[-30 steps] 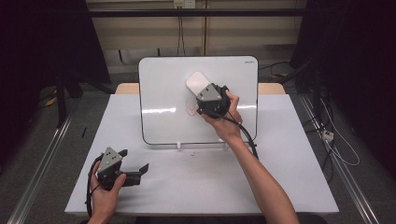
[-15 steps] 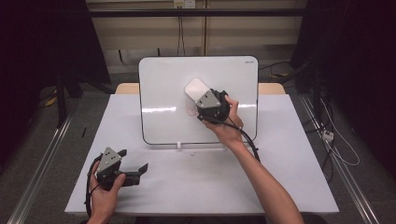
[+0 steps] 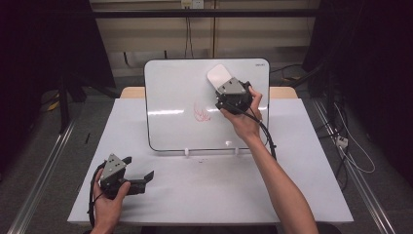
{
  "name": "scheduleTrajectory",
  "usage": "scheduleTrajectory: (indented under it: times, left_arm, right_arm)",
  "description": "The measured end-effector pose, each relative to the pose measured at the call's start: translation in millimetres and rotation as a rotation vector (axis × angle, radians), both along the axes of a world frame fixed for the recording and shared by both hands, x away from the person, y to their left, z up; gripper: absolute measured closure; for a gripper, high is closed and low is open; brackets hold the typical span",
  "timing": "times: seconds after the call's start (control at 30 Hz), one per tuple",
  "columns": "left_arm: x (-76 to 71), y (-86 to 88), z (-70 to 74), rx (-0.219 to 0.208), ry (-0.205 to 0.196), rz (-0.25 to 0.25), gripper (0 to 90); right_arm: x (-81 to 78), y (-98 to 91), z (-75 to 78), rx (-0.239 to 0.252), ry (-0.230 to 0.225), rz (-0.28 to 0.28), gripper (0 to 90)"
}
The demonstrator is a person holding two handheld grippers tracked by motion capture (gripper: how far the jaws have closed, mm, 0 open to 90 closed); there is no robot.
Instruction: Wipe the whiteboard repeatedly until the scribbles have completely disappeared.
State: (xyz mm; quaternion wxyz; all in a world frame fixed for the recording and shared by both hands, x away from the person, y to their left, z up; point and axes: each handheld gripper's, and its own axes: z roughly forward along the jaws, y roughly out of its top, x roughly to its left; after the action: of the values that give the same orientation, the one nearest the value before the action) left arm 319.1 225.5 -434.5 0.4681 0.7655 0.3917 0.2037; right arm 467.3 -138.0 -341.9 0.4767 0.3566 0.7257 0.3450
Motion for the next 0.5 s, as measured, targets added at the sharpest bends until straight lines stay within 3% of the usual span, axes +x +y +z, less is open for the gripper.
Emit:
scheduleTrajectory:
  times: [0.2,0.5]
  left_arm:
    - [0.2,-3.9,-0.4,0.009,0.0,-0.011,4.6]
    - [1.2,-3.0,-1.7,0.011,0.013,-0.009,4.6]
  right_arm:
    - [-19.2,21.0,-23.5,-0.068,0.012,0.064,31.3]
    - [-40.2,44.0,-48.0,-0.112,0.012,0.123,31.3]
